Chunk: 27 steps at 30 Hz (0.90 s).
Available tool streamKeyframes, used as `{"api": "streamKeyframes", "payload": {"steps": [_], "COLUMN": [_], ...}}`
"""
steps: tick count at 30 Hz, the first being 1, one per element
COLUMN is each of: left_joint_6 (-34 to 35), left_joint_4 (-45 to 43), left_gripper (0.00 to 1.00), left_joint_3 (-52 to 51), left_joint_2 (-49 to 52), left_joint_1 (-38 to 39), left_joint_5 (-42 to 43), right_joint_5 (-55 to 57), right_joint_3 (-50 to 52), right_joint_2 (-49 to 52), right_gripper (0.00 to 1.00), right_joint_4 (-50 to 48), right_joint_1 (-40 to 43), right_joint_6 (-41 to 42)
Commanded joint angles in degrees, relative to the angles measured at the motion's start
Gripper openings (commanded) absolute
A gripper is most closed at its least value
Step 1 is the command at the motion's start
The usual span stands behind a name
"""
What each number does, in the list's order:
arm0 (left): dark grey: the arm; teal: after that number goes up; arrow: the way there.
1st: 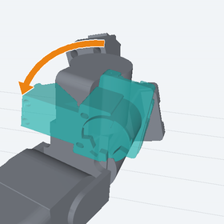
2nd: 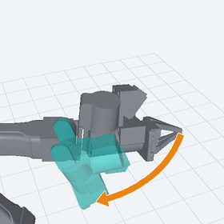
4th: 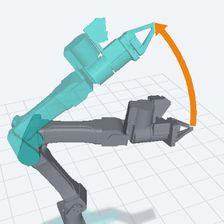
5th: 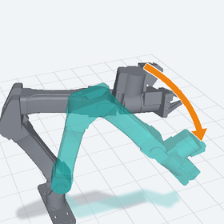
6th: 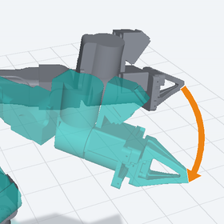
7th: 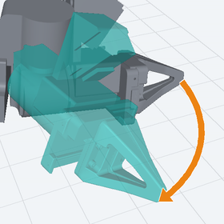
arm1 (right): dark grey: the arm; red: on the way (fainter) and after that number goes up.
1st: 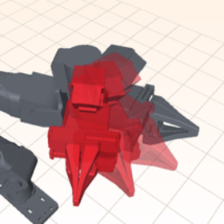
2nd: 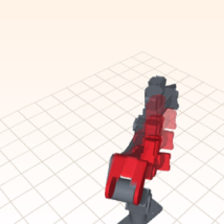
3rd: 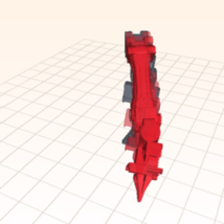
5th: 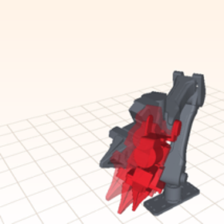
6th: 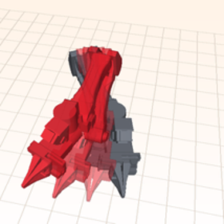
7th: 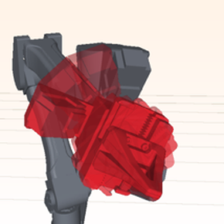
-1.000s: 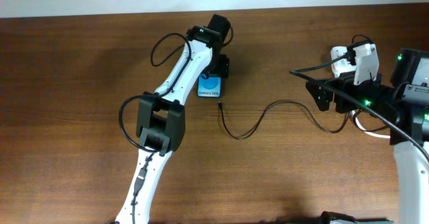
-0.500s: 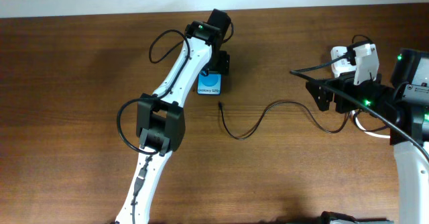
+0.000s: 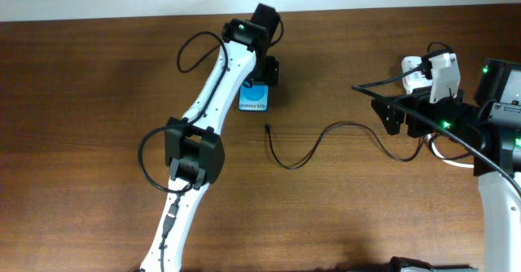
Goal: Plug charger to phone and switch on socket
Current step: 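Lift the phone with the left gripper and tilt it upright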
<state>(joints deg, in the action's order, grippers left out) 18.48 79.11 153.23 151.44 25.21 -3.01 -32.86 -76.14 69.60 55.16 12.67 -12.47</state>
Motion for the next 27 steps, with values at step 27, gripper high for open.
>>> {"api": "streamKeyframes", "payload": {"steps": [27], "left_joint_6": [-1.4], "left_joint_4": [17.6], "left_gripper": [0.0], "left_joint_3": [18.6], "left_joint_2": [-8.1], "left_joint_1": [-4.8], "left_joint_5": [3.3], "right_joint_5": [0.3], "right_joint_3": [-1.2], "right_joint_2": [0.3], "right_gripper": [0.98], "right_joint_4": [0.8], "right_joint_1": [0.1], "right_joint_6": [-0.6]}}
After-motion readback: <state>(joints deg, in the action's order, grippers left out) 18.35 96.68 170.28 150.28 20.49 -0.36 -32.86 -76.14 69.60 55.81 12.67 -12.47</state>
